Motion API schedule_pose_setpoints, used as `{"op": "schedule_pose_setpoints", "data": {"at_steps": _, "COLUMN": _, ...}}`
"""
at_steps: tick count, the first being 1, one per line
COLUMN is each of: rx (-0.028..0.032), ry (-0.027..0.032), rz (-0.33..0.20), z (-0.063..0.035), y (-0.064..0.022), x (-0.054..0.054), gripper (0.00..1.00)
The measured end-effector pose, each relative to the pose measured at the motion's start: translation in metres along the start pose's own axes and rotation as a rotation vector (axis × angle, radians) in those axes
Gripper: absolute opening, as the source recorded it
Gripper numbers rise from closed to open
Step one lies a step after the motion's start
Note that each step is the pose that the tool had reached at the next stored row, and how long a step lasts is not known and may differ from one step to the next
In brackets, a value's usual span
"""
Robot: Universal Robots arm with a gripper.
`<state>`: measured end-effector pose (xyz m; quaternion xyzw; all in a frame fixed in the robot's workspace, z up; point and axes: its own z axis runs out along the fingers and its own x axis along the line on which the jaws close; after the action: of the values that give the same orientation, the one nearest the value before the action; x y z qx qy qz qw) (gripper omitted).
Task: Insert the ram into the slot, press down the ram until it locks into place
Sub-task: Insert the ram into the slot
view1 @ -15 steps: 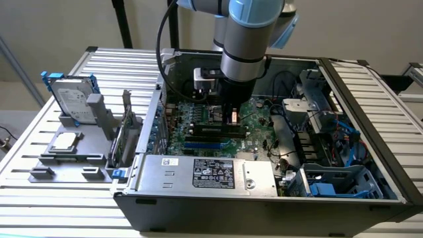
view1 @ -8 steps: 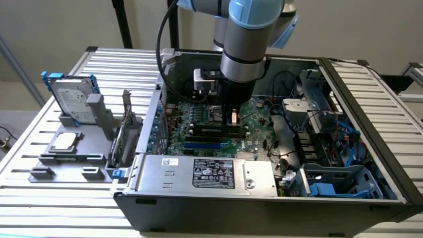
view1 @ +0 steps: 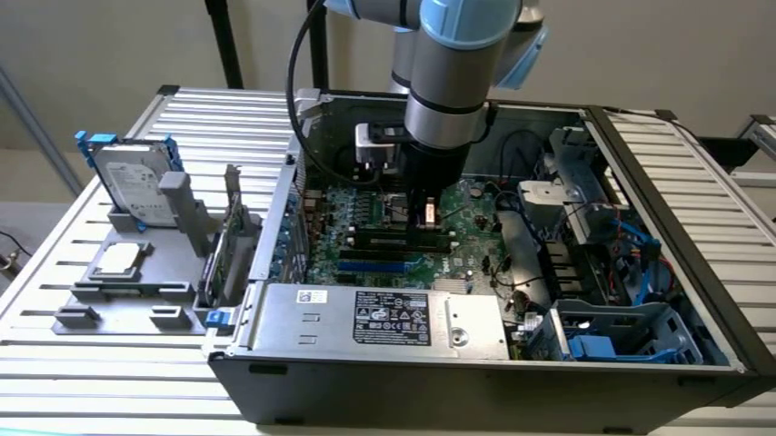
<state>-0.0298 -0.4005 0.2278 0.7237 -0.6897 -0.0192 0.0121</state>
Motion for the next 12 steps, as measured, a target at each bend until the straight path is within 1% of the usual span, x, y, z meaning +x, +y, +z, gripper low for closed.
{"op": "schedule_pose_setpoints", "data": {"at_steps": 3, "rx": -0.0001, "ry": -0.0002, "rz": 0.000, "z": -0.0078, "y": 0.0015, "x": 0.000, "gripper": 0.22}}
{"op": "schedule_pose_setpoints", "data": {"at_steps": 8, "rx": -0.0001, "ry": -0.0002, "rz": 0.000, "z": -0.0165, "y": 0.0089, "x": -0.001, "gripper": 0.22}}
{"op": "schedule_pose_setpoints", "data": {"at_steps": 10, "rx": 0.0001, "ry": -0.0007, "rz": 0.000, "z": -0.0181, "y": 0.0096, "x": -0.001, "gripper": 0.22}}
{"op": "schedule_pose_setpoints", "data": {"at_steps": 11, "rx": 0.0001, "ry": -0.0008, "rz": 0.000, "z": -0.0181, "y": 0.0096, "x": -0.001, "gripper": 0.19}}
{"op": "schedule_pose_setpoints", "data": {"at_steps": 12, "rx": 0.0001, "ry": -0.0008, "rz": 0.000, "z": -0.0181, "y": 0.0096, "x": -0.001, "gripper": 0.13}}
